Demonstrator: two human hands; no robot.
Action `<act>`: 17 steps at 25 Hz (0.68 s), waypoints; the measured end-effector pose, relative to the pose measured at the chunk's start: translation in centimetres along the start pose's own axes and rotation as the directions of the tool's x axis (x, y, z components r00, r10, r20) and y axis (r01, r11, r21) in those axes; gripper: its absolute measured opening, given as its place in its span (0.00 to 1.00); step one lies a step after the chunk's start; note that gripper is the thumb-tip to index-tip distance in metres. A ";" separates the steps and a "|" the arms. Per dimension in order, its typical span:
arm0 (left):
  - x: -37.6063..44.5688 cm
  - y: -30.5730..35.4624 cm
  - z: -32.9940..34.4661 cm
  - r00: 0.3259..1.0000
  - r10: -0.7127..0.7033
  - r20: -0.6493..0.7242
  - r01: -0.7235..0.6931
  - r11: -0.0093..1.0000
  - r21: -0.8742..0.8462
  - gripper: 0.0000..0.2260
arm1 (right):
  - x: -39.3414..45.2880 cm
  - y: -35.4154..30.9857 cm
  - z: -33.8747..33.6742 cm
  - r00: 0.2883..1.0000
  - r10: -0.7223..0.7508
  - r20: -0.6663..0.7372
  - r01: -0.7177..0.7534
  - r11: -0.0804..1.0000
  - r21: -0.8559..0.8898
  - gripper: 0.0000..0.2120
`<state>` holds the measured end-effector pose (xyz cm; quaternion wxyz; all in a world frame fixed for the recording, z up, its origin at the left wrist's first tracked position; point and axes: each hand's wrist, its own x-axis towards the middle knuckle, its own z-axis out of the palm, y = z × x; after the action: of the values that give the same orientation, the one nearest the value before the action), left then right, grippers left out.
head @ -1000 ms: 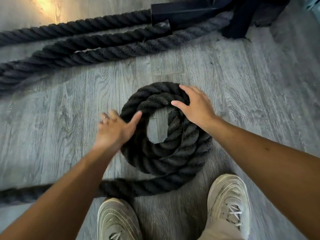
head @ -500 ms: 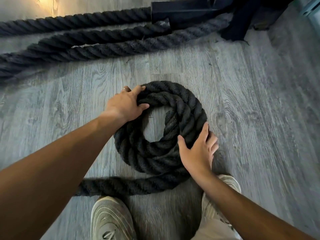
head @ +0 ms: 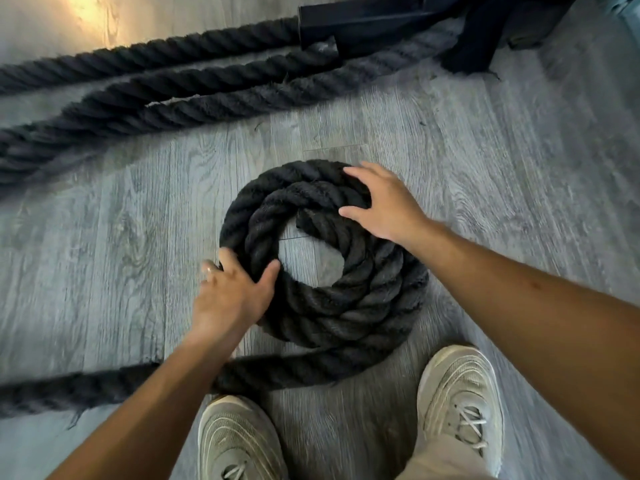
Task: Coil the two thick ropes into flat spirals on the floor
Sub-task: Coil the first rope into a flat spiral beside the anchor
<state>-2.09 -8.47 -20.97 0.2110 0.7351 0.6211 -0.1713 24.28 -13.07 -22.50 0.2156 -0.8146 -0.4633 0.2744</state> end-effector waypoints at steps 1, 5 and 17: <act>1.5 0.2 -1.0 0.999 -0.014 -0.033 0.014 1.000 -0.024 0.43 | -1.5 0.2 0.5 0.990 0.082 -0.118 -0.080 0.997 0.021 0.36; 7.7 2.1 -5.1 0.979 0.181 -0.096 -0.195 0.967 -0.162 0.37 | -10.8 -0.3 3.7 0.776 0.580 -0.249 -0.542 0.814 0.210 0.44; 2.5 -1.7 -0.8 0.989 -0.101 -0.106 0.028 0.841 -0.541 0.36 | -2.4 1.4 -0.1 0.969 0.230 -0.094 -0.224 0.972 0.074 0.42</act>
<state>-3.34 -5.75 -21.74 0.3615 0.6347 0.6811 0.0508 24.27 -15.82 -22.64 0.2316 -0.8680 -0.3466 0.2699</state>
